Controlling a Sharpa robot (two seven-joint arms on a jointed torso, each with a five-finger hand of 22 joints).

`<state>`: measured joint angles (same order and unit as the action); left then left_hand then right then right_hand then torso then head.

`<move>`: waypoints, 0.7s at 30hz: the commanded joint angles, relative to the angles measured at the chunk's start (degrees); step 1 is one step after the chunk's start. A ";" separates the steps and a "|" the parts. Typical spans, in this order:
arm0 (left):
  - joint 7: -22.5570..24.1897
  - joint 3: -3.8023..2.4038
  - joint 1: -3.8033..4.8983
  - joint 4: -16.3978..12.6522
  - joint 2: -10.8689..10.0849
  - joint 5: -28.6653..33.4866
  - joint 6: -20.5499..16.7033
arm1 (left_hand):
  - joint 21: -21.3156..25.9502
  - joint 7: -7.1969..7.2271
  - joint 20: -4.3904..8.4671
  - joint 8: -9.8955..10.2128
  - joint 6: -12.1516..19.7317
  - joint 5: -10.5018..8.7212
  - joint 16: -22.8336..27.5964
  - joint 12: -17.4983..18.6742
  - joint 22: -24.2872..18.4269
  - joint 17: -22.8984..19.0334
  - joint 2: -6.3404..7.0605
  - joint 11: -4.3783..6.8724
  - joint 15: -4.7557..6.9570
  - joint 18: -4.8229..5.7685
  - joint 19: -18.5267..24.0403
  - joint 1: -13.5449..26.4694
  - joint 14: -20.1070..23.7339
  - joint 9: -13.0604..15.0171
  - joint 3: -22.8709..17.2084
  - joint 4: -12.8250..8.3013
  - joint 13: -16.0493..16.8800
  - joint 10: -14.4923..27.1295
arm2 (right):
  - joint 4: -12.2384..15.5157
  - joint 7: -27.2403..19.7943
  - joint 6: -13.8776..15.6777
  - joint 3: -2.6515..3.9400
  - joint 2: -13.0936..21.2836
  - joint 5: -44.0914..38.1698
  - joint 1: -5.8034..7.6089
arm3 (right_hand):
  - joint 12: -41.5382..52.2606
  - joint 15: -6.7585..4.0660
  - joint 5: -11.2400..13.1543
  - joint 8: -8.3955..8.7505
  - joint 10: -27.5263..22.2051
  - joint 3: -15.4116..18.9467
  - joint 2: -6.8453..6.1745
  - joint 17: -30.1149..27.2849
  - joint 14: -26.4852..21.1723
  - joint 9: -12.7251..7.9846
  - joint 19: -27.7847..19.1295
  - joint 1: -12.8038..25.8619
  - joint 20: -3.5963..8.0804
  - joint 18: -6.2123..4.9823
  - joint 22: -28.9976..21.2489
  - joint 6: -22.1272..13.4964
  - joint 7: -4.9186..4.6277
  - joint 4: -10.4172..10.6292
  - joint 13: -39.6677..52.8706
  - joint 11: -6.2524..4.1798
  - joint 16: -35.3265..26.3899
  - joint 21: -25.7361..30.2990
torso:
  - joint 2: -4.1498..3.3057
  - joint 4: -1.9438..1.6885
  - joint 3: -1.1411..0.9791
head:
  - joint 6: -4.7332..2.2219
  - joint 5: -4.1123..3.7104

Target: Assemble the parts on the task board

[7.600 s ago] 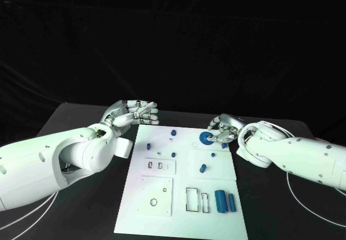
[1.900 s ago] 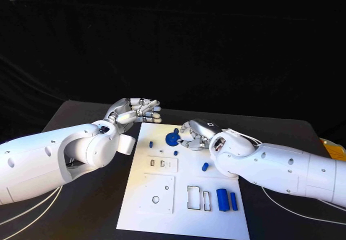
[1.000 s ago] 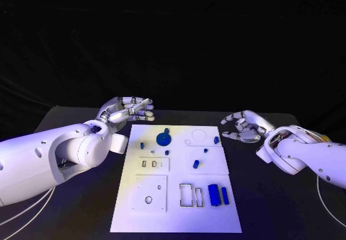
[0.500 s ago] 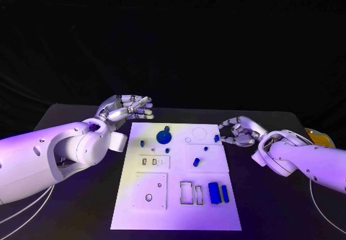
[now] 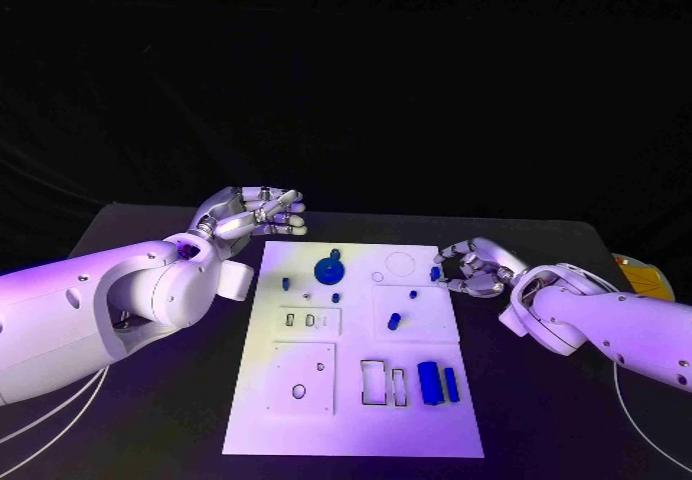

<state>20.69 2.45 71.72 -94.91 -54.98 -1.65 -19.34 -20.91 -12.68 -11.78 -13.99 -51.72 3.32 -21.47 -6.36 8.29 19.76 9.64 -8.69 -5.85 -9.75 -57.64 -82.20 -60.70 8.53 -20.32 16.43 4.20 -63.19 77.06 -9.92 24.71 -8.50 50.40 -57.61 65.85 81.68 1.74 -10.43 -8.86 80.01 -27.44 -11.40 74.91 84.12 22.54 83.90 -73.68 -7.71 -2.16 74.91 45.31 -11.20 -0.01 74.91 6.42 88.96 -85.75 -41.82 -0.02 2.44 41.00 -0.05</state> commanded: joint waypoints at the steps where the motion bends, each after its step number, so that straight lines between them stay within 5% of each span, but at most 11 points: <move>1: 0.72 -0.04 0.02 -0.16 0.03 0.02 0.94 | -0.20 0.21 0.14 -0.19 -0.21 -0.27 -0.26 -0.19 -0.05 0.07 -0.40 -0.15 0.08 -0.71 0.40 -0.18 0.39 0.07 -0.09 -0.26 0.06 -0.31 | -0.09 0.61 -0.90 0.01 -0.21 -0.88 -0.10 | 0.31 0.34 -0.30 -0.37 0.56 -0.09 0.63 11.76 5.12 0.11 2.48 -0.17 -0.41 0.78 11.08 0.64 -0.05 -0.21 3.78 -0.12 0.28 -0.26 | 0.05 -0.07 0.02 | 0.09 -0.09; 21: 0.44 -0.04 0.02 -0.17 -0.02 0.01 0.71 | -0.21 0.13 0.14 -0.16 -0.13 -0.27 -0.27 -0.12 -0.06 0.13 -0.34 -0.20 0.07 -0.71 0.40 -0.19 0.40 0.05 -0.08 -0.25 0.03 -0.24 | -0.35 0.86 0.16 0.00 -0.93 -0.91 -0.21 | 2.22 -0.30 1.51 -2.07 2.79 -1.74 2.02 12.30 5.25 0.33 3.43 1.10 0.10 1.12 12.17 5.28 0.86 -0.47 6.21 -0.92 0.42 -1.27 | 0.07 -0.02 -0.05 | 0.35 0.16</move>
<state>20.63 2.45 71.72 -94.94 -55.07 -1.65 -19.34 -20.91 -12.68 -11.78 -13.99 -51.72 3.32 -21.47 -6.36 8.30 19.84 9.64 -8.69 -5.86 -9.75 -57.64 -82.20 -60.70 8.52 -20.32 16.43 4.19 -63.19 76.65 -9.38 24.86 -8.49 49.52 -57.84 65.70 83.67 1.74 -9.17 -10.62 82.57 -28.87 -9.79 74.91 84.12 22.83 83.90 -72.68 -7.71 -2.16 74.90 50.06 -10.33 -0.48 74.91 5.50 89.19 -86.84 -41.73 -0.04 2.40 41.26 0.12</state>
